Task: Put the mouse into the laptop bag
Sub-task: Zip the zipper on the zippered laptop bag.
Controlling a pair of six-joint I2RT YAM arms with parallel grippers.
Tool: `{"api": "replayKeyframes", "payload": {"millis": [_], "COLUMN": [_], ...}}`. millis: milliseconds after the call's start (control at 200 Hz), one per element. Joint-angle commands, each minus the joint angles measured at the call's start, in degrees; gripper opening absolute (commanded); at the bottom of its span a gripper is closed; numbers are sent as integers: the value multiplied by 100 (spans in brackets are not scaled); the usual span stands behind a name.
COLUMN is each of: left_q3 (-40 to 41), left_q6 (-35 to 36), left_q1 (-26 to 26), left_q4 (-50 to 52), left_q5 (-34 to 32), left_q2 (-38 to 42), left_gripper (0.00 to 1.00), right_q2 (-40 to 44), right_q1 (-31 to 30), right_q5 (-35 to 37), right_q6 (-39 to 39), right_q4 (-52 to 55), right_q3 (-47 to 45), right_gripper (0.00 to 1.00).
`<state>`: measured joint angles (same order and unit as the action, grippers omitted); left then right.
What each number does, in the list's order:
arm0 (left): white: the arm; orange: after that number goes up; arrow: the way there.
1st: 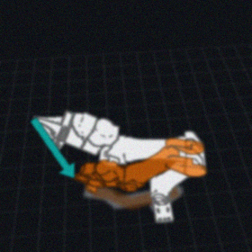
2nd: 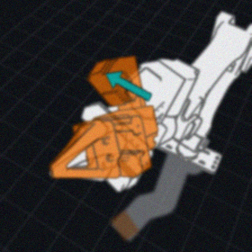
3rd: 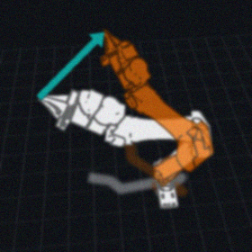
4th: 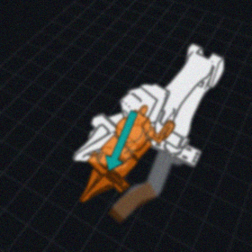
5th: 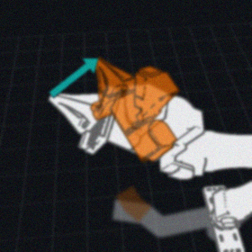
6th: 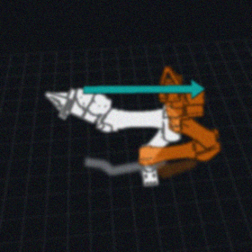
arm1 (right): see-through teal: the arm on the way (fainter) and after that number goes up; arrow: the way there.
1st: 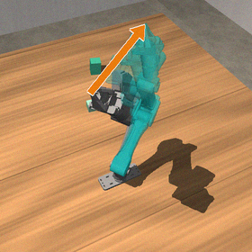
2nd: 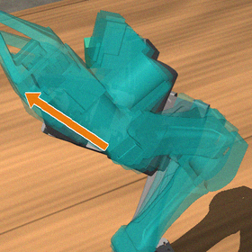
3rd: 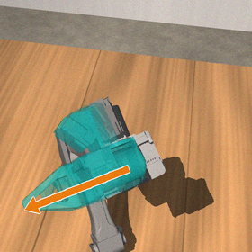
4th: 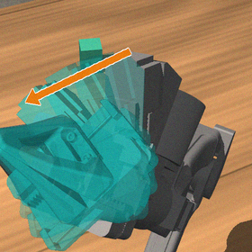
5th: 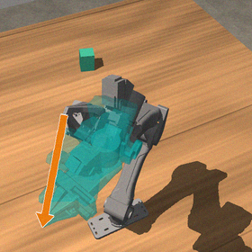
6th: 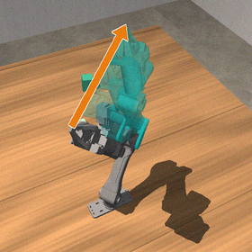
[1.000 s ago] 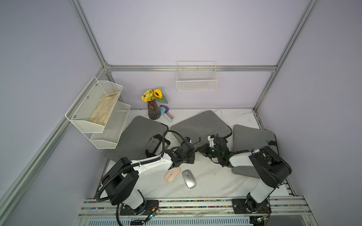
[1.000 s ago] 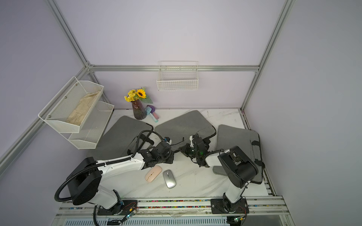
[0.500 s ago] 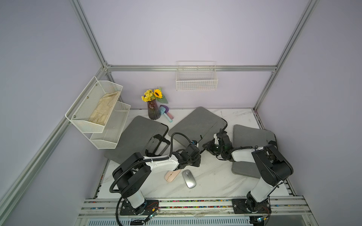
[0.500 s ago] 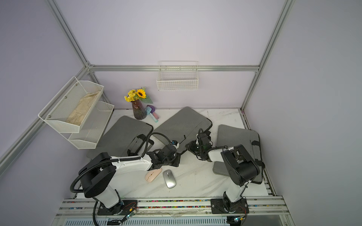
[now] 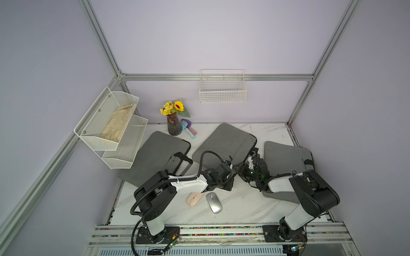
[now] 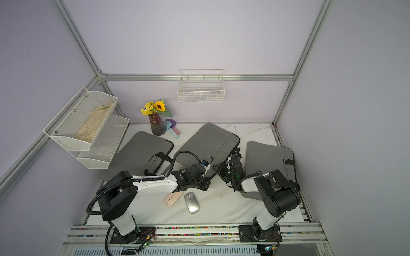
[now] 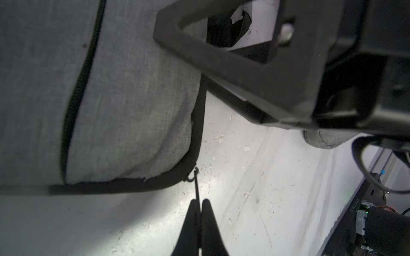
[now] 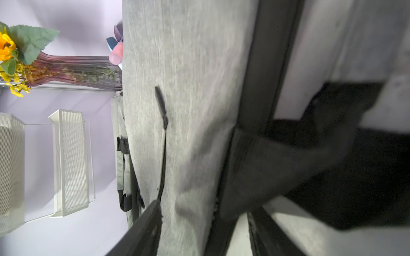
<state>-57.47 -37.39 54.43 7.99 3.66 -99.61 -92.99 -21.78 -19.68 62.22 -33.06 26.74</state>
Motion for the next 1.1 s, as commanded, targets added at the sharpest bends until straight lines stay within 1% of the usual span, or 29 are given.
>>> {"api": "replayKeyframes", "payload": {"millis": [0, 75, 145, 220, 260, 280, 310, 330, 425, 460, 600, 755, 945, 1015, 1095], "left_q3": [-748, -919, -1031, -1082, -1069, -1065, -1024, -998, -866, -818, -645, -397, 166, 243, 249], "left_q6": [228, 243, 241, 221, 211, 198, 204, 198, 188, 188, 172, -36, -99, -69, 23], "left_q1": [15, 15, 28, 15, 15, 13, 15, 14, 15, 15, -11, -216, -615, -751, -732], "left_q4": [-13, -7, -8, -25, -17, -17, -23, -19, -8, 13, 137, 683, 669, 641, 542], "left_q5": [-1, 104, 186, 247, 266, 267, 260, 249, 164, 113, -67, -546, -631, -473, -304], "left_q2": [-124, -239, -331, -365, -354, -340, -305, -276, -168, -136, 10, 124, 425, 422, 376], "left_gripper": [0, 0, 0, 0, 0, 0, 0, 0, 0, 0, 0, 0, 0, 0, 0], "right_q2": [260, 435, 449, 381, 332, 309, 276, 259, 219, 212, 236, 247, 141, 156, 192], "right_q1": [-97, -208, -340, -436, -442, -441, -441, -445, -441, -441, -418, -194, -11, -2, -5], "right_q5": [-103, -24, -36, -49, -25, -11, 16, 24, 94, 113, 260, 377, 429, 426, 375], "right_q6": [307, 333, 427, 543, 563, 551, 529, 516, 503, 502, 409, 49, -269, -334, -438], "right_q4": [-364, -290, -433, -661, -682, -668, -625, -599, -615, -589, -403, -19, 218, 191, 167], "right_q3": [-145, -169, -230, -301, -308, -298, -281, -275, -243, -228, -159, -101, -35, -38, 7], "right_gripper": [68, 71, 71, 63, 55, 46, 31, 24, 5, 0, 0, 0, 0, 0, 0]}}
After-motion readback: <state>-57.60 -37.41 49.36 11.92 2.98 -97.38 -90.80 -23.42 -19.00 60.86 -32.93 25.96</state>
